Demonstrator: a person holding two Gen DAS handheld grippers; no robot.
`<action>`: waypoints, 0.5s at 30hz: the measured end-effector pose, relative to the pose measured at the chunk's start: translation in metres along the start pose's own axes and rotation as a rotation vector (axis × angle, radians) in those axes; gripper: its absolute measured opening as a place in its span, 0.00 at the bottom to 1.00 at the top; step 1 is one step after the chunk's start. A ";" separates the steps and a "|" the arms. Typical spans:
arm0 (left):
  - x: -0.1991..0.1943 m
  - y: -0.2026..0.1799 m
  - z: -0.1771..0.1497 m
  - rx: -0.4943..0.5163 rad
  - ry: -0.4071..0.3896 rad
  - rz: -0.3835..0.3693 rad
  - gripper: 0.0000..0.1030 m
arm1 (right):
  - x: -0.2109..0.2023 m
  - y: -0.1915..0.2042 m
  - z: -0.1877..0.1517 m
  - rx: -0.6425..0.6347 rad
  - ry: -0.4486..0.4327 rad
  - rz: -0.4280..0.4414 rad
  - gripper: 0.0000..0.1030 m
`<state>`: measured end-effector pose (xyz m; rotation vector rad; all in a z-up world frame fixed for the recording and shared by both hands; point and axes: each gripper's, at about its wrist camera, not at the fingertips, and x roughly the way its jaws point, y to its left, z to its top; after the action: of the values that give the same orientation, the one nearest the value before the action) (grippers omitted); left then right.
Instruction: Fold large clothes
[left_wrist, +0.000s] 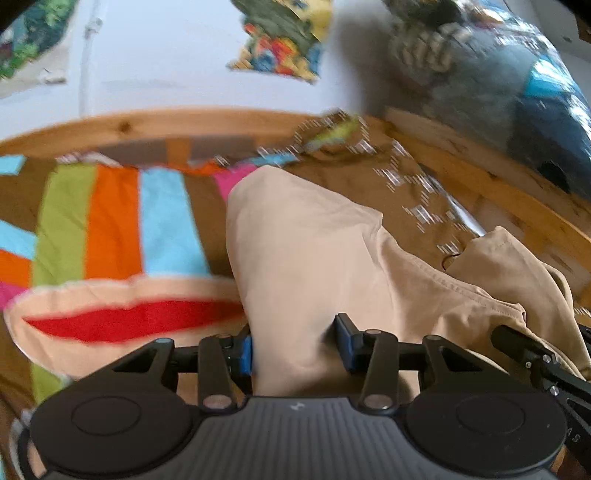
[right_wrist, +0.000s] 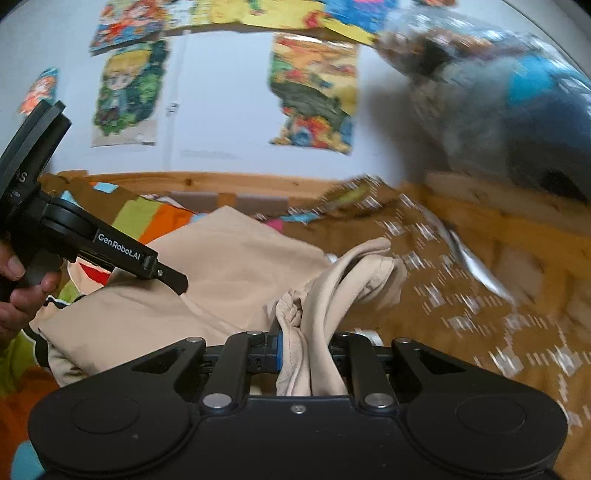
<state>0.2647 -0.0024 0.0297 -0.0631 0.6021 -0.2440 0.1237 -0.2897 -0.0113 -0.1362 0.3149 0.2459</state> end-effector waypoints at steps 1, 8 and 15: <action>-0.001 0.007 0.005 0.002 -0.022 0.013 0.44 | 0.008 0.004 0.006 -0.009 -0.014 0.013 0.14; 0.024 0.052 0.013 0.039 -0.038 0.145 0.48 | 0.072 0.038 0.034 -0.033 -0.103 0.075 0.15; 0.059 0.073 -0.017 -0.041 0.061 0.202 0.60 | 0.148 0.059 -0.007 -0.053 0.194 0.079 0.32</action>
<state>0.3173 0.0541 -0.0263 -0.0343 0.6690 -0.0378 0.2423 -0.2023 -0.0712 -0.2003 0.5074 0.3206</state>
